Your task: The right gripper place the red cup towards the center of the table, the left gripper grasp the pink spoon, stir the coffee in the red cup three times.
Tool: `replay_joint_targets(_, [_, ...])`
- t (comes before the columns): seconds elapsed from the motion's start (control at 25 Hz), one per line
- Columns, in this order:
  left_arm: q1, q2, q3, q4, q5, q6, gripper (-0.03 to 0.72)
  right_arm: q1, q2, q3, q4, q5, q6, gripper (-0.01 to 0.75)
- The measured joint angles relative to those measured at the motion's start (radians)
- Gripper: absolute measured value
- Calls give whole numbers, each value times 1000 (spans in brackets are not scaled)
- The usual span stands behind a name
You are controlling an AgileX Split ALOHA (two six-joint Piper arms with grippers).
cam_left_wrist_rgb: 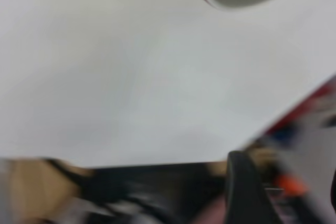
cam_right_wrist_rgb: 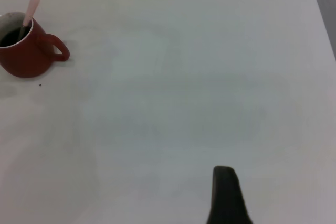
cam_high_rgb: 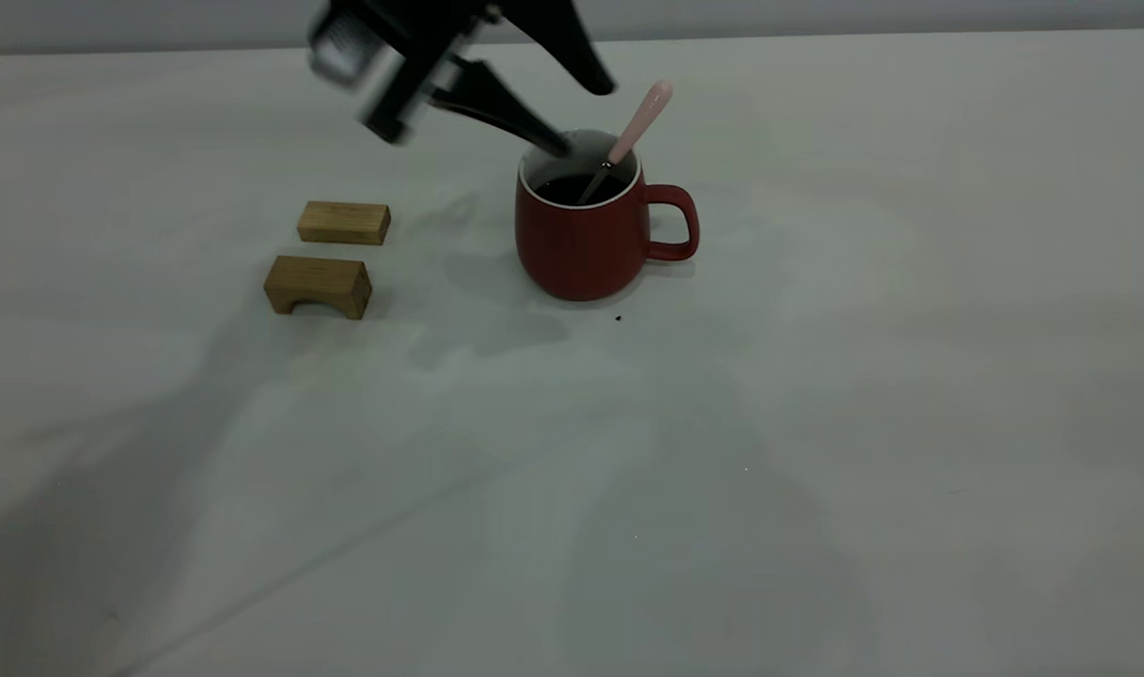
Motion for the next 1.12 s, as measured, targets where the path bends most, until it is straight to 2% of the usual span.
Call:
replay_joint_targets(0.36, [0, -284, 2, 339, 71, 102, 459, 0, 0, 0, 0, 0, 0, 555])
replay_joint_targets(0.64, [0, -593, 5, 720, 80, 296, 459, 0, 0, 0, 0, 0, 0, 555])
replay_joint_targets(0.84, [0, -800, 22, 907, 207, 338, 459, 0, 0, 0, 0, 0, 0, 555])
replay_joint_targets(0.96, [0, -926, 102, 985, 262, 340, 459, 0, 0, 0, 0, 0, 0, 555])
replay_joint_targets(1.12, [0, -1113, 297, 1041, 278, 341, 459, 0, 0, 0, 0, 0, 0, 555])
